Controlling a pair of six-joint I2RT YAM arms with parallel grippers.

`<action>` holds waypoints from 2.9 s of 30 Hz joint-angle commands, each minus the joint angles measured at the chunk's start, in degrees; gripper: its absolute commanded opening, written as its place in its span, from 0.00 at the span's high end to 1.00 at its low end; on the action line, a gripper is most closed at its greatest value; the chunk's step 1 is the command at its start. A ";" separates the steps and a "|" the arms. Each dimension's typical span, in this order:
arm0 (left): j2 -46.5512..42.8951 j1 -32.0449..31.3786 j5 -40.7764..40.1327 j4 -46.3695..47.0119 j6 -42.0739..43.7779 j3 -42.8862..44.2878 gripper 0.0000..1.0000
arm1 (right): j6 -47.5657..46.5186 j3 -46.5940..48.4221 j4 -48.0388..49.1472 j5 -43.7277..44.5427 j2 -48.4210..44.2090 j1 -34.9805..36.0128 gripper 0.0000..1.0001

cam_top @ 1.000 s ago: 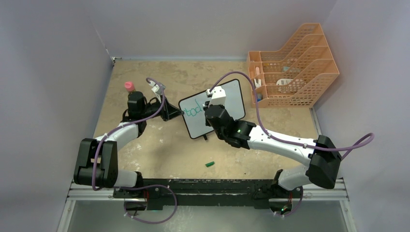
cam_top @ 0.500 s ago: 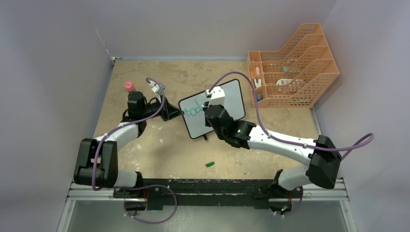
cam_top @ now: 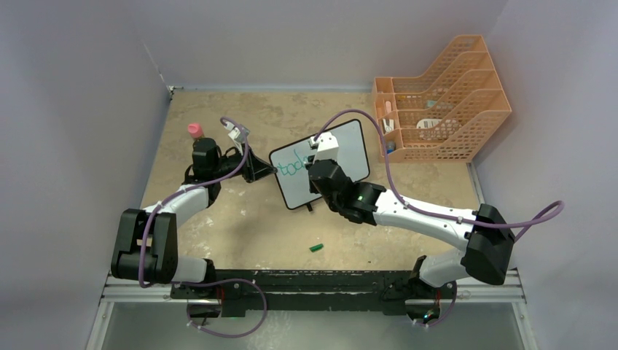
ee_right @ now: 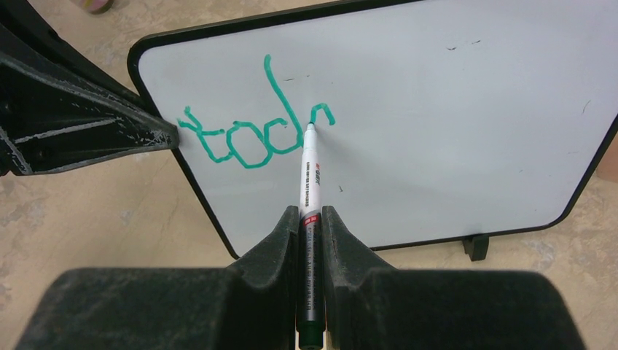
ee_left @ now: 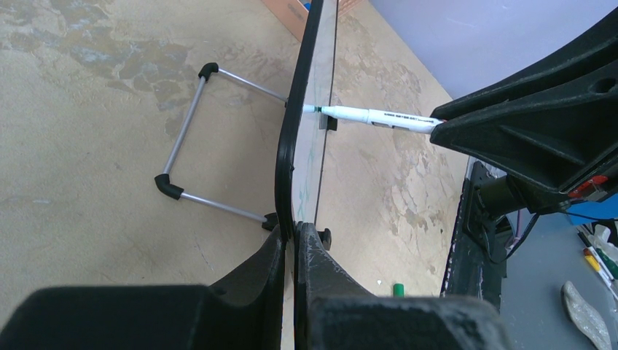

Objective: Write a sentence on the whiteboard

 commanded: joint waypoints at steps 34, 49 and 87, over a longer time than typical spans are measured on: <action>-1.64 -0.46 0.64 0.74 2.60 1.45 1.00 | 0.82 -0.53 -1.09 4.69 -1.14 -0.32 1.00; -1.64 -0.46 0.61 0.76 2.60 1.45 1.00 | -0.70 0.33 0.93 5.08 -1.52 -0.31 1.00; -1.46 -0.46 0.42 0.54 2.86 1.68 1.00 | -0.72 -1.04 2.35 3.67 -1.60 -0.58 1.00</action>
